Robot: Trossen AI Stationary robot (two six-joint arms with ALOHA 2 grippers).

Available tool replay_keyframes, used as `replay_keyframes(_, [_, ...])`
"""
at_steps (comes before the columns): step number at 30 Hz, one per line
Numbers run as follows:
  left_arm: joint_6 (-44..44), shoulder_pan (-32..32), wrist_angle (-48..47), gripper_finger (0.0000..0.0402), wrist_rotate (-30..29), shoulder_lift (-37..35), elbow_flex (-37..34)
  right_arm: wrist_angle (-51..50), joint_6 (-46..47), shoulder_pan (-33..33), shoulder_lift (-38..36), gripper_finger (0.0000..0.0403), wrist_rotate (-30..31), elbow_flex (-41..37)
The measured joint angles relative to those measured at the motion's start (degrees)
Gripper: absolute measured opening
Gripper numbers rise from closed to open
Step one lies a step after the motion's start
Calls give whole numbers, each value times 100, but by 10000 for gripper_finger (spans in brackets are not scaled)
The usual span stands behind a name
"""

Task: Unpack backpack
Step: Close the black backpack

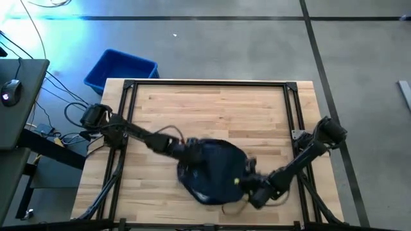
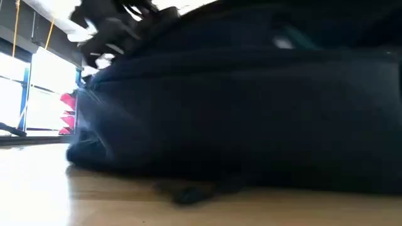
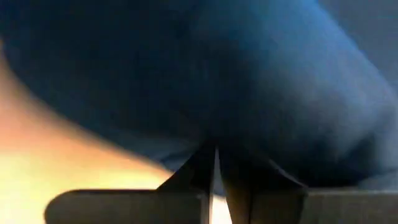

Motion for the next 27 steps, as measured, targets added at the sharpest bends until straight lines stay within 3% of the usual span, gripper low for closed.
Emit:
replay_keyframes(4, [152, -606, -369, 0, -1247, -226, 313, -1800, 1086, -263, -403, 9, 1180, 73])
replay_keyframes(8, [22, -1188, -1089, 0, -2072, -513, 819, -2421, 1674, -209, -976, 9, 1505, 365])
replay_keyframes(10, [-130, -1413, -1118, 0, -2067, -612, 919, -2245, 1603, -116, -1207, 12, 1417, 535])
replay_keyframes(13, [-169, -1749, -656, 2, -1711, -636, 935, -1627, 1192, 91, -1399, 29, 826, 721])
replay_keyframes(16, [-169, -2037, -145, 15, -1490, -345, 930, -700, 640, 392, -1367, 62, 159, 752])
replay_keyframes(20, [-103, -2298, 616, 56, -1665, 246, 927, -35, 358, 818, -1166, 116, -493, 759])
replay_keyframes(24, [15, -2349, 1309, 108, -2265, 879, 922, -470, 1232, 1224, -1137, 161, -456, 756])
replay_keyframes(27, [15, -2321, 1796, 145, -2450, 1177, 925, -869, 2266, 1506, -1137, 172, -54, 752])
